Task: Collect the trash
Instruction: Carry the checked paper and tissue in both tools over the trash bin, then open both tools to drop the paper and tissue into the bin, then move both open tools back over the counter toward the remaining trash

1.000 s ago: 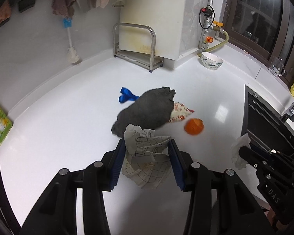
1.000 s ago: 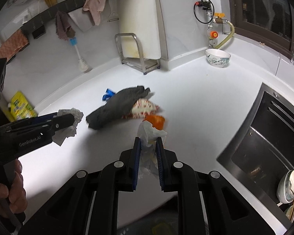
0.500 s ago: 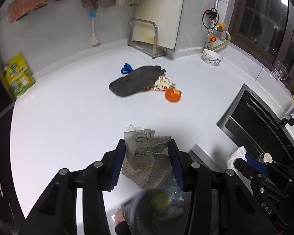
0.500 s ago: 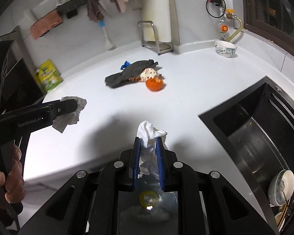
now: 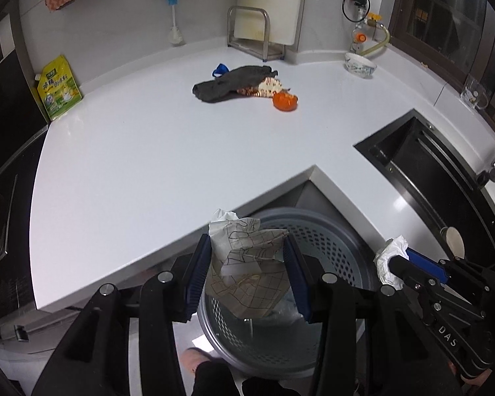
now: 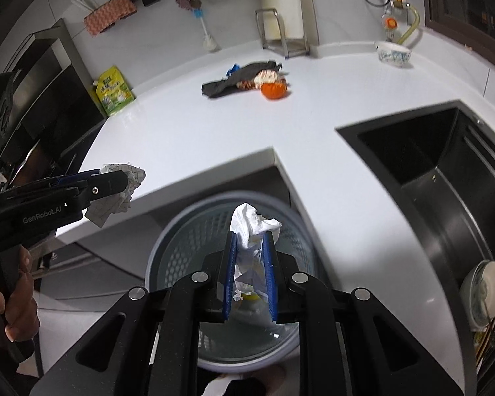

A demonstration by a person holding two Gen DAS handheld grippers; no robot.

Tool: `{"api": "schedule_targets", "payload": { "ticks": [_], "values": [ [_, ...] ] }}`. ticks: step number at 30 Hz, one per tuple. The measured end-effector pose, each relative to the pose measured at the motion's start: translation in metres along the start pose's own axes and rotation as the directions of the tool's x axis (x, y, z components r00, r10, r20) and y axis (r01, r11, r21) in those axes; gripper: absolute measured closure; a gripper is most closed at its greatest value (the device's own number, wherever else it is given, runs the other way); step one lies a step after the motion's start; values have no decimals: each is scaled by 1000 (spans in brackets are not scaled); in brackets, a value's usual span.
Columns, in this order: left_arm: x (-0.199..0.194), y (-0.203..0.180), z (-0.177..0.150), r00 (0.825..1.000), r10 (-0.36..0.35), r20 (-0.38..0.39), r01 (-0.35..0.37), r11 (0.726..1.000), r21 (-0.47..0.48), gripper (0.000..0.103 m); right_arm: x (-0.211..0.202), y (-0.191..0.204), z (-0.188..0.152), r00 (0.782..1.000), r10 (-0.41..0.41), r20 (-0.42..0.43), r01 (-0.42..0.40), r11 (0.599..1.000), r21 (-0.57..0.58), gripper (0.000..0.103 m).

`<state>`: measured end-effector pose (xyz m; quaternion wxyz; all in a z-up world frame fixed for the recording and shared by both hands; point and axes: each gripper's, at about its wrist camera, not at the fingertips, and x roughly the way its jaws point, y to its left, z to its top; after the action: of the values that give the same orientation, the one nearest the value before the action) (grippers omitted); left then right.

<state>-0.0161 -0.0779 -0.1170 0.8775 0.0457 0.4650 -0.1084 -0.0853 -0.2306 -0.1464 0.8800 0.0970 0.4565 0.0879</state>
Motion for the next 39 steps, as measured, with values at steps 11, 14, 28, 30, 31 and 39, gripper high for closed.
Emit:
{"api": "schedule_targets", "payload": {
  "ticks": [11, 14, 28, 30, 31, 39],
  "values": [
    [58, 3, -41, 992, -10, -124, 8, 1000, -16, 56, 48, 1, -24, 998, 25, -64, -24, 999, 24, 87],
    [71, 4, -45, 989, -9, -145, 7, 1000, -17, 56, 60, 3, -27, 996, 23, -83, -22, 1000, 22, 87],
    [66, 21, -49, 989, 37, -142, -42, 999, -31, 26, 71, 1, -34, 993, 14, -113, -9, 999, 44, 67],
    [65, 22, -50, 989, 36, -146, -42, 998, -37, 26, 68, 2, -35, 994, 13, -110, -8, 999, 46, 67],
    [64, 22, -51, 988, 34, -148, -40, 998, -39, 26, 68, 2, -36, 994, 14, -110, -9, 999, 46, 67],
    [52, 18, -53, 990, 30, -139, -35, 999, -33, 26, 58, 5, -35, 993, 20, -116, -15, 999, 51, 67]
  ]
}}
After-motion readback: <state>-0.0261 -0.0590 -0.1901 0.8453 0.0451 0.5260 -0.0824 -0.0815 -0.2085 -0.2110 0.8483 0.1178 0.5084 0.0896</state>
